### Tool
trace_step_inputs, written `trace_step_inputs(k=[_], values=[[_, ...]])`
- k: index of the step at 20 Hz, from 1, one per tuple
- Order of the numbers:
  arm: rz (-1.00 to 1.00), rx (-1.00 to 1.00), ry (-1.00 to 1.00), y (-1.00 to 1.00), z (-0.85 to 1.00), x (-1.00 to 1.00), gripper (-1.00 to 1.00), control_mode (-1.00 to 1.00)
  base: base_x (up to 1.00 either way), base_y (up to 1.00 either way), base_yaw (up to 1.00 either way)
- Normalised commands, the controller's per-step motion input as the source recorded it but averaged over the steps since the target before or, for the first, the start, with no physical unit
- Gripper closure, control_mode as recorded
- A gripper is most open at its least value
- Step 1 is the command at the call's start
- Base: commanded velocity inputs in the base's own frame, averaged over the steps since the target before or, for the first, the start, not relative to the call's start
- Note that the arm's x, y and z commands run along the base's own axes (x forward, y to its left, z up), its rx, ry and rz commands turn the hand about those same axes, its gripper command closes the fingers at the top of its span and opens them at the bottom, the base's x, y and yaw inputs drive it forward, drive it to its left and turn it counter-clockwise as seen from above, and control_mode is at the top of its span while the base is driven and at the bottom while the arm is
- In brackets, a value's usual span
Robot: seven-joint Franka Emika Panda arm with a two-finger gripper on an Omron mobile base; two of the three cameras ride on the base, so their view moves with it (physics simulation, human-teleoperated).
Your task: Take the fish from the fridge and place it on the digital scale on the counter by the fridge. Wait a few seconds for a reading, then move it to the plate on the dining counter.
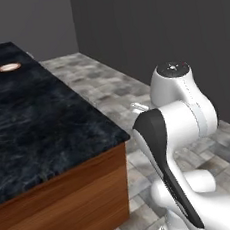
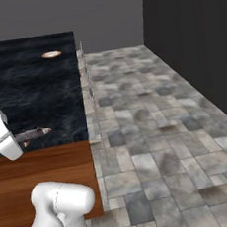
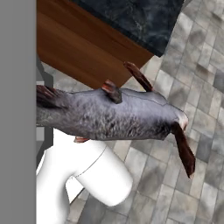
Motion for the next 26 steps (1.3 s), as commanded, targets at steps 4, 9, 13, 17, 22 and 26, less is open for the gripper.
trace_step_inputs(k=[4,9,13,17,22,26], values=[[0.00,0.00,0.00,0.00,0.00,0.00,1.00,1.00,0.28,-1.00,0.00],[0.00,0.00,0.00,0.00,0.00,0.00,1.00,1.00,0.45,-1.00,0.02],[0.00,0.00,0.00,0.00,0.00,0.00,1.00,1.00,0.65,-1.00,0.13],[0.00,0.00,0.00,0.00,0.00,0.00,1.00,1.00,0.71,-1.00,0.30],[0.00,0.00,0.00,0.00,0.00,0.00,1.00,1.00,0.82,-0.75,0.48],[0.00,0.00,0.00,0.00,0.00,0.00,1.00,1.00,0.88,-0.69,0.51]])
